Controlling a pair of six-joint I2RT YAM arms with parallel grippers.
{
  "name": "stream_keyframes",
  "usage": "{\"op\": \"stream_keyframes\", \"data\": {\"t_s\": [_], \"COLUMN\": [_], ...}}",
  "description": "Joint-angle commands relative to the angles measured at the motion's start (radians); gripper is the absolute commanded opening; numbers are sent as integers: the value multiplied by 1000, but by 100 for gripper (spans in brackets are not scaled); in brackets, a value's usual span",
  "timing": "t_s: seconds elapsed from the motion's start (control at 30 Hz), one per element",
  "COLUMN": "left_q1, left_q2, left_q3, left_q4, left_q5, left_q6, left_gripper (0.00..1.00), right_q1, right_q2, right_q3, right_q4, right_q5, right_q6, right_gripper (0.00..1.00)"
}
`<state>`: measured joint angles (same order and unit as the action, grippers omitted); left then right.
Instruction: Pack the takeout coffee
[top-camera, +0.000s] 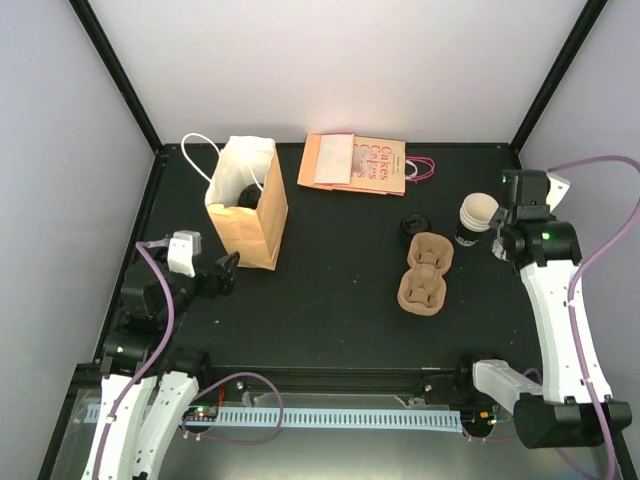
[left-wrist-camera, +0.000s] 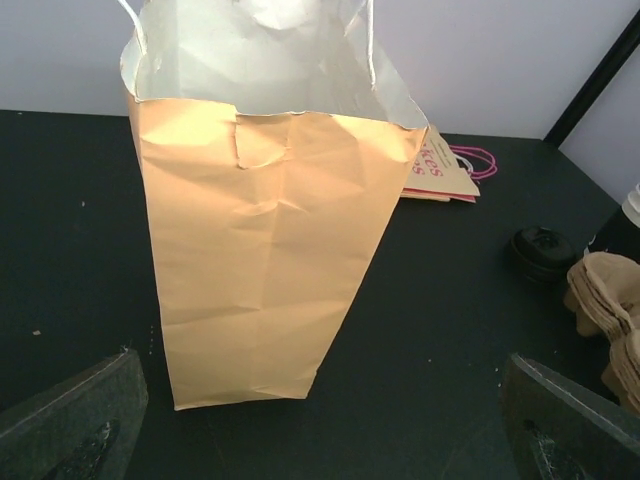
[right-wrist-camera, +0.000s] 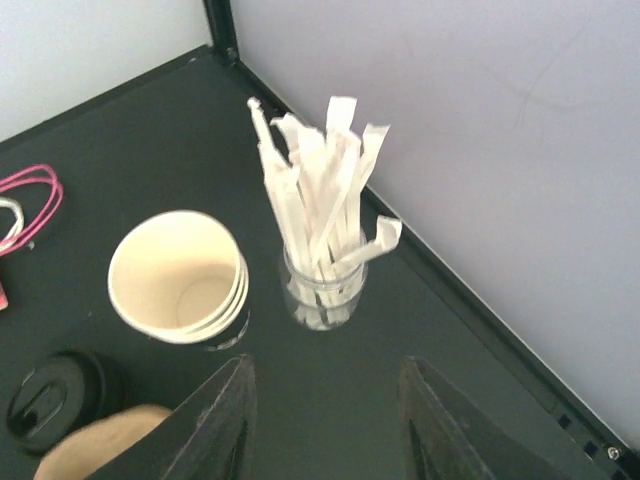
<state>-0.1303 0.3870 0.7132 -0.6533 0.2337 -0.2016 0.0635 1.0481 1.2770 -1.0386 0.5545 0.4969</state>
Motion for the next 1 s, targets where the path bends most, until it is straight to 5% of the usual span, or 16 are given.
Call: {"op": "stream_keyframes", "data": {"t_s": [0.0,0.2,0.4,0.57,0.97], "left_q1": [-9,-27,-37,-50,-59], "left_q2": [-9,-12,-13,-14,-10], "left_q3": [-8,-18,-23,-23,-28], "left_q4": [52,55,54,53,55], "left_q5": [37,29,18,8,-7], "left_q6": [-13,-18,-22,-24,-27], "left_gripper": [99,99,99,99,99], "right_q1": [-58,-69,-264,-284,-284], "right_q2": [101,176,117,96,-13], "right_q3": [64,92,-2,-31,-306], "right_q4": [39,32,99,128,509], "right_q5": [2,24,-139,-103,-140], "right_q6": [21,95,85,28,-170], "right_gripper": [41,40,40,41,51]}}
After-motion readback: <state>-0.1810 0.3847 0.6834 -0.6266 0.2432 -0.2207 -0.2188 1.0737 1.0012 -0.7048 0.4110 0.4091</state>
